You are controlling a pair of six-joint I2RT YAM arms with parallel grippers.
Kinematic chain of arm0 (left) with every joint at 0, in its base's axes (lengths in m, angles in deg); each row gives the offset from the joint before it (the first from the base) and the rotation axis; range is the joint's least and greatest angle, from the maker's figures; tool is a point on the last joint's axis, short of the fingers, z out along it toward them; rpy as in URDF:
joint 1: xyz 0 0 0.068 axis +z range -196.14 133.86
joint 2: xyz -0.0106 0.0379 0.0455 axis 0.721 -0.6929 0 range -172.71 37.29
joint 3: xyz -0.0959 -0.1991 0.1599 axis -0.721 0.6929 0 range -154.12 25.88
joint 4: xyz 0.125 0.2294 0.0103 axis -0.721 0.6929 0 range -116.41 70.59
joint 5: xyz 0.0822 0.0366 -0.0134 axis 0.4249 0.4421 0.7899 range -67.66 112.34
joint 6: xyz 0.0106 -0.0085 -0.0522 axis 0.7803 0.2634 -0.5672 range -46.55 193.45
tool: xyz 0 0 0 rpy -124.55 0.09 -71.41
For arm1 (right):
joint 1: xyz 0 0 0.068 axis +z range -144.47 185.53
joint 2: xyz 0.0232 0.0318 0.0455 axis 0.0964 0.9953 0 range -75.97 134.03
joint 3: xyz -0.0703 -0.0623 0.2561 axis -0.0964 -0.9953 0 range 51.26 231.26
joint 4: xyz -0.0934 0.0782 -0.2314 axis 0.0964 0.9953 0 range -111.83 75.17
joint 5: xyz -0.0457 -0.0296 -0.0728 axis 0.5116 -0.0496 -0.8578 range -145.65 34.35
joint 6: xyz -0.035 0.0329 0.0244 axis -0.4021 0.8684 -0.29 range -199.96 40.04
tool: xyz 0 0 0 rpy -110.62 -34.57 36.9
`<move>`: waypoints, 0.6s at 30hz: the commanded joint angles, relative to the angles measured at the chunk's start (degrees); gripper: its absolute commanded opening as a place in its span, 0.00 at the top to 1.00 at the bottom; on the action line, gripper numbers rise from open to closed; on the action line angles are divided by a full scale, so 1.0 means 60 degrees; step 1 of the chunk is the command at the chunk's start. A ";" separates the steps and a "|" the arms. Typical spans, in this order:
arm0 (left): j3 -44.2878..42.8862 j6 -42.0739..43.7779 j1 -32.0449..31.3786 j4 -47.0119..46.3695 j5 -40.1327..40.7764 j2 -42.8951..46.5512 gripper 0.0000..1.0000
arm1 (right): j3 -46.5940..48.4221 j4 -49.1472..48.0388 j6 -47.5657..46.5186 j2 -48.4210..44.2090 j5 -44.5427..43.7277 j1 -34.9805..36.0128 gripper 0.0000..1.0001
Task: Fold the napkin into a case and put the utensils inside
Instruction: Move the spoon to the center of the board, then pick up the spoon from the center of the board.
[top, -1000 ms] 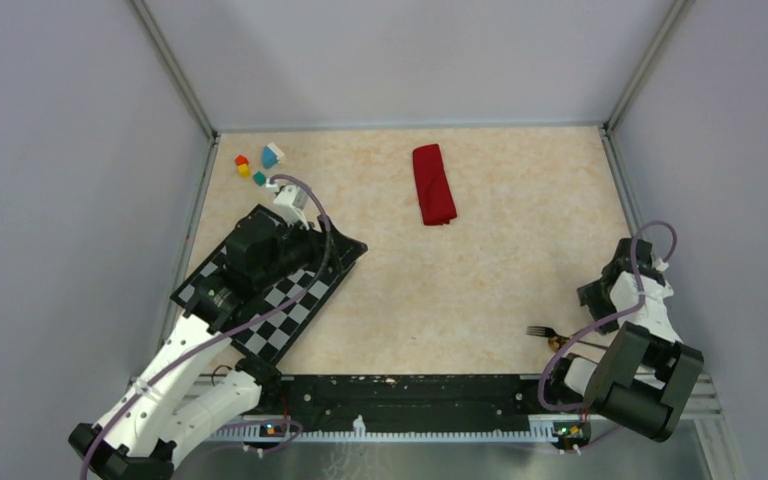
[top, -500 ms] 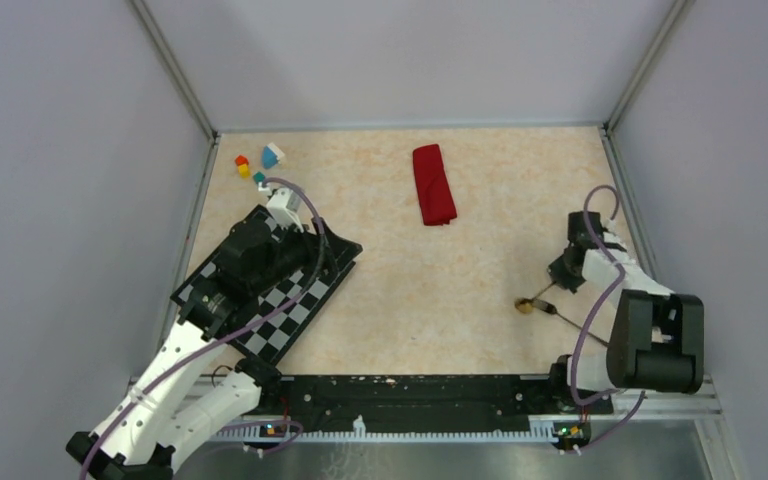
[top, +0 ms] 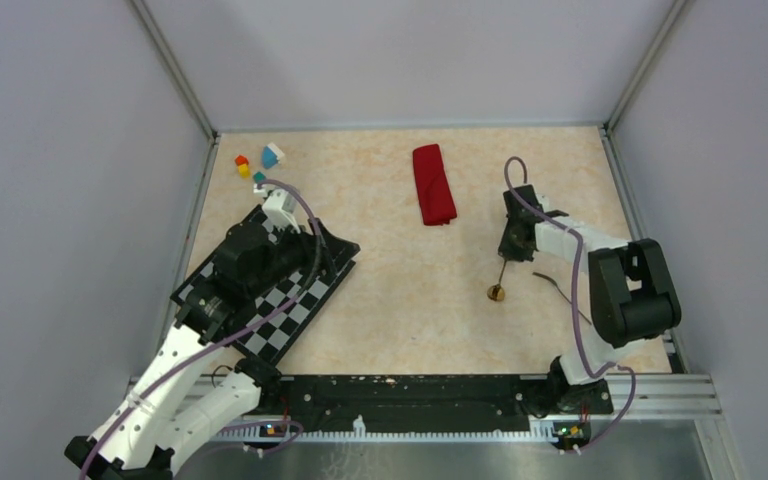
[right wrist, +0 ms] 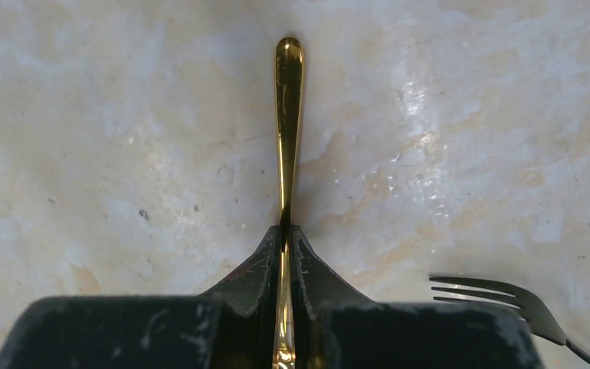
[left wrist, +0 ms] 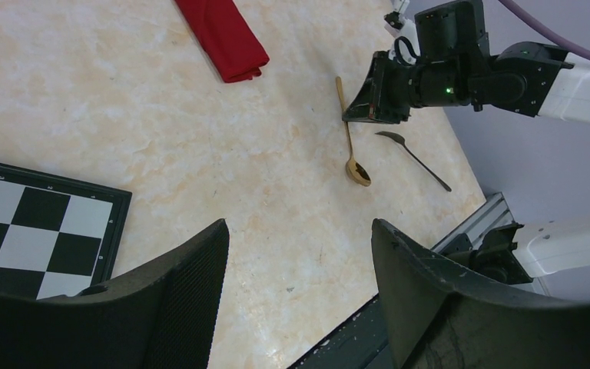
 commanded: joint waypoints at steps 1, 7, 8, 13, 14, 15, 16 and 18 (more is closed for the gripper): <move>-0.0305 0.0007 0.0001 -0.0281 0.0020 -0.0093 0.27 | -0.0122 0.1496 -0.1694 0.0172 0.0565 0.0467 0.87; -0.0258 -0.0019 0.0012 -0.0417 -0.0077 -0.0230 0.27 | 0.0101 0.2411 -0.1731 -0.1535 0.0106 0.0583 0.54; -0.0228 -0.0022 0.0009 -0.0433 -0.0077 -0.0231 0.27 | 0.0058 0.2593 -0.1573 -0.1711 0.0365 0.0582 0.53; -0.0064 -0.0092 0.0009 -0.0580 -0.0140 -0.0249 0.27 | -0.0220 0.2754 -0.0754 -0.1856 0.1084 0.0909 0.53; -0.0058 -0.0084 0.0003 -0.0604 -0.0175 -0.0273 0.27 | -0.0181 0.2696 -0.0671 -0.1682 0.1087 0.0972 0.53; -0.0071 -0.0068 0.0012 -0.0607 -0.0197 -0.0298 0.27 | -0.0142 0.2634 -0.0589 -0.1537 0.1075 0.1043 0.54; -0.0092 -0.0046 0.0008 -0.0593 -0.0215 -0.0318 0.27 | -0.0069 0.2577 -0.0520 -0.1385 0.0993 0.1117 0.54; -0.0149 -0.0003 0.0001 -0.0544 -0.0270 -0.0361 0.27 | 0.0070 0.2598 -0.0343 -0.1076 0.0659 0.1237 0.57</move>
